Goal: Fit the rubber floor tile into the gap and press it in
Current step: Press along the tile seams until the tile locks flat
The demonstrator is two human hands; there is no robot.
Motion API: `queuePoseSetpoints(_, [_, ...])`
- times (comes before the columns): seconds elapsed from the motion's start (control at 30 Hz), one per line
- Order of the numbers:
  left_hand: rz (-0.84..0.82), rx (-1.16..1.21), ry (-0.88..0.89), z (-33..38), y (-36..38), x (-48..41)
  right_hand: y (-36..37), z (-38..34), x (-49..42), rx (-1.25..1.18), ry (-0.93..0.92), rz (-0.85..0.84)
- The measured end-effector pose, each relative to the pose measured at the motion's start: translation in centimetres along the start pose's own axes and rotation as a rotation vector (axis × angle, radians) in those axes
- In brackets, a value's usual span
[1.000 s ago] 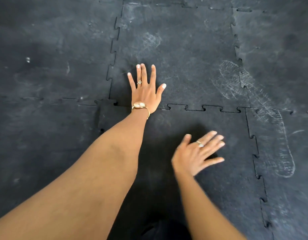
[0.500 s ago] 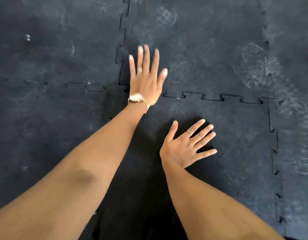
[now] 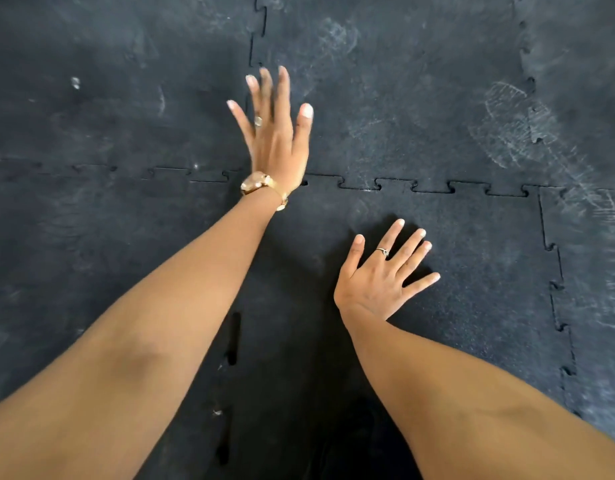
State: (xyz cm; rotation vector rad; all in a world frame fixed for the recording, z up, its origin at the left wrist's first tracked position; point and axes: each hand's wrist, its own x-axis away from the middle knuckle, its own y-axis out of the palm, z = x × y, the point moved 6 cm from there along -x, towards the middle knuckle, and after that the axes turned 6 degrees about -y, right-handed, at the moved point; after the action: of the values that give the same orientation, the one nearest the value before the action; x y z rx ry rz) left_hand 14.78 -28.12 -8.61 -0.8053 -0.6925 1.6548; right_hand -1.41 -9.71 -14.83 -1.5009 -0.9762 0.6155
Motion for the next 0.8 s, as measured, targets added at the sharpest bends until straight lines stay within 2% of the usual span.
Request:
queuePoseSetpoints(0.07, [0.203, -0.174, 0.071, -1.2, -2.8, -0.5, 0.1, 0.0, 0.0, -0.004, 0.000, 0.007])
queuePoseSetpoints(0.1, [0.235, -0.277, 0.091, -1.8, -3.2, -0.6, 0.1, 0.0, 0.0, -0.002, -0.001, 0.011])
queuePoseSetpoints(0.17, [0.059, -0.449, 0.065, -3.3, -1.5, 0.0, 0.1, 0.0, 0.0, -0.005, 0.006, 0.020])
queuePoseSetpoints(0.23, [-0.122, -0.512, 0.007, -5.2, 1.1, 1.0, 0.2, 0.0, 0.1, 0.002, 0.002, 0.018])
queuePoseSetpoints(0.47, [-0.226, -0.617, 0.034, -6.1, 2.4, 0.3, 0.5, 0.0, 0.0, 0.019, 0.008, 0.007])
queuePoseSetpoints(0.53, [-0.258, -0.605, 0.058, -5.7, 2.4, 0.6, 0.5, 0.2, -0.1, 0.011, 0.021, 0.006])
queuePoseSetpoints(0.6, [-0.218, -0.441, 0.043, -5.2, 1.7, 0.2, 0.5, 0.3, 0.0, 0.010, 0.017, 0.010])
queuePoseSetpoints(0.7, [0.030, -0.013, -0.218, -6.1, -1.2, -1.8, 0.5, 0.2, -0.1, 0.007, 0.016, 0.025])
queuePoseSetpoints(0.73, [0.119, 0.025, -0.258, -6.1, -2.0, -2.2, 0.5, 0.2, -0.1, 0.003, 0.021, 0.028])
queuePoseSetpoints(0.8, [0.155, -0.145, -0.163, -5.3, -2.2, -2.5, 0.5, 0.3, 0.0, 0.008, 0.018, 0.038])
